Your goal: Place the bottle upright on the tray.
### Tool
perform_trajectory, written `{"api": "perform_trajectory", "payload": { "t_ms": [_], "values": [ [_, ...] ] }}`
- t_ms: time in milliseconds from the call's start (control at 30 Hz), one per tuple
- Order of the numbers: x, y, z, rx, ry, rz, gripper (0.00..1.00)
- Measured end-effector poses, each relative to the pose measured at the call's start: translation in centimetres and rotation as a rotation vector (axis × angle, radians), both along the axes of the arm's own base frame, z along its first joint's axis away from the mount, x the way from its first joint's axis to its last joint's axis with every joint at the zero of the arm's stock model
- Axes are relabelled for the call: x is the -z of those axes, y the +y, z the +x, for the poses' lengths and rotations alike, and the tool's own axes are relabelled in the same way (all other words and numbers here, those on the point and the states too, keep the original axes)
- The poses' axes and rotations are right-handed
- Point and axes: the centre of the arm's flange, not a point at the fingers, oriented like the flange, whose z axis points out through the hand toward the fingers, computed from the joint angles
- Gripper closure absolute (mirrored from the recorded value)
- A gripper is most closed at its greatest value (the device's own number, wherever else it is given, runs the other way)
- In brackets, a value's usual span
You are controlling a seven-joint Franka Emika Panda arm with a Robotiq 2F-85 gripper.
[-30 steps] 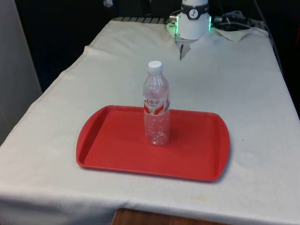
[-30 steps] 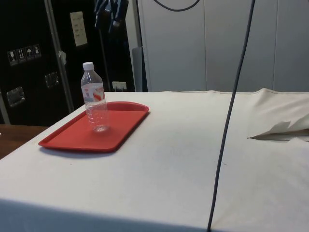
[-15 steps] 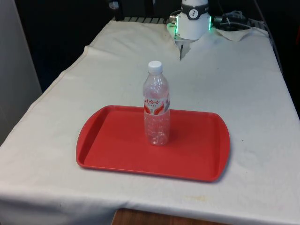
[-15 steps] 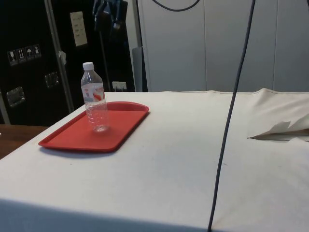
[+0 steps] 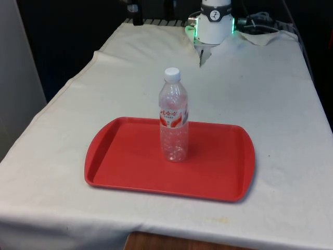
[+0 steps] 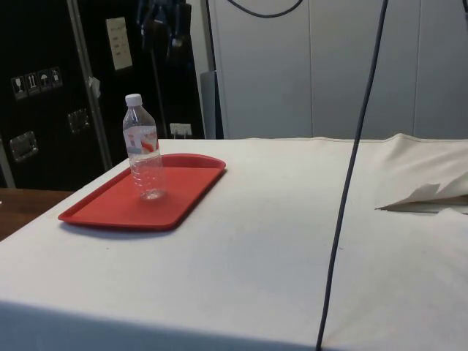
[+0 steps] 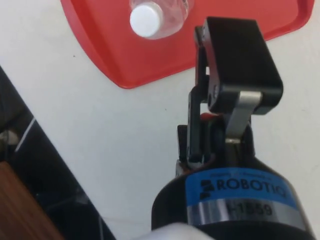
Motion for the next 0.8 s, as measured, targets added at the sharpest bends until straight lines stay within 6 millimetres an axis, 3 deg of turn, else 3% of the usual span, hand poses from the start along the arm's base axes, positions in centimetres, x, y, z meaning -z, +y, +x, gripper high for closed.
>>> {"api": "perform_trajectory", "payload": {
  "t_ms": [800],
  "values": [
    [0.4,4.4,0.6,-0.034,0.046,-0.125,0.00]
  ]
}}
